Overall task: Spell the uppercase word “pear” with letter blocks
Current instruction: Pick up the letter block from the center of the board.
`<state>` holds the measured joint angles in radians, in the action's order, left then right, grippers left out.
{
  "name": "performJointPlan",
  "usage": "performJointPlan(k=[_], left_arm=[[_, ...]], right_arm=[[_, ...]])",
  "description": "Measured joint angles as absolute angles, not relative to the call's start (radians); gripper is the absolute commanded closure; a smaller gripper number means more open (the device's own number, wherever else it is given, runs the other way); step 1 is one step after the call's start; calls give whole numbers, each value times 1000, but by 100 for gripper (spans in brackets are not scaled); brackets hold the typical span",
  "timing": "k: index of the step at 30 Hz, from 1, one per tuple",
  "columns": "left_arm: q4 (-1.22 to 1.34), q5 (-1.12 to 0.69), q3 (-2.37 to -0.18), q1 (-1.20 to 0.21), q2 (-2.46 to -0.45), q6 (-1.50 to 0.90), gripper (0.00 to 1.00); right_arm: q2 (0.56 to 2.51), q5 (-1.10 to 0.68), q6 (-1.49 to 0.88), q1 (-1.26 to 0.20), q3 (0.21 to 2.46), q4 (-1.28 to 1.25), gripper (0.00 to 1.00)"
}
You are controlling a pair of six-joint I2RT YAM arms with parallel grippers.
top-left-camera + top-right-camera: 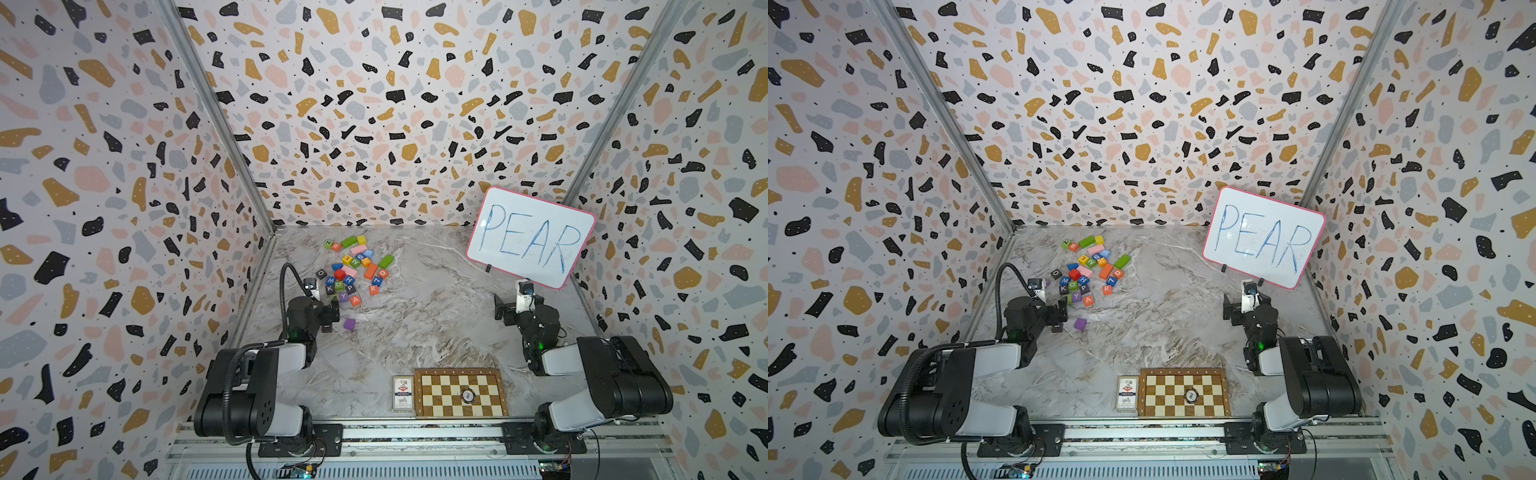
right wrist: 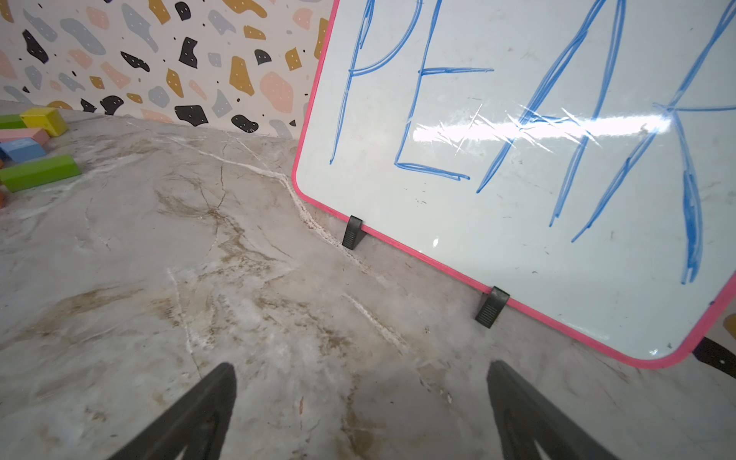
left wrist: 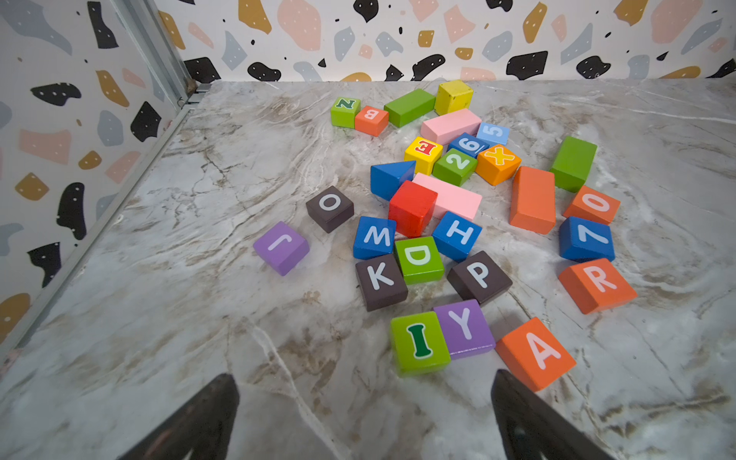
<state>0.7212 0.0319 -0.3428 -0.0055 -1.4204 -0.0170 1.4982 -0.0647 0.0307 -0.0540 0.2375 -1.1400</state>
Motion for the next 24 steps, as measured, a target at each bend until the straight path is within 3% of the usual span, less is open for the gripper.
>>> performJointPlan(k=[5, 13, 18, 24], left_arm=[[558, 145, -389, -27, -1343, -51, 1], [128, 325, -716, -119, -1209, -194, 1], [-136, 340, -894, -137, -1258, -305, 1], [-353, 299, -1079, -136, -1427, -361, 1]], right_arm=[[1457, 16, 32, -100, 278, -1013, 0], [1331, 104, -94, -319, 681, -524, 0], [1350, 98, -132, -572, 753, -403, 1], [1536, -35, -184, -595, 904, -278, 0]])
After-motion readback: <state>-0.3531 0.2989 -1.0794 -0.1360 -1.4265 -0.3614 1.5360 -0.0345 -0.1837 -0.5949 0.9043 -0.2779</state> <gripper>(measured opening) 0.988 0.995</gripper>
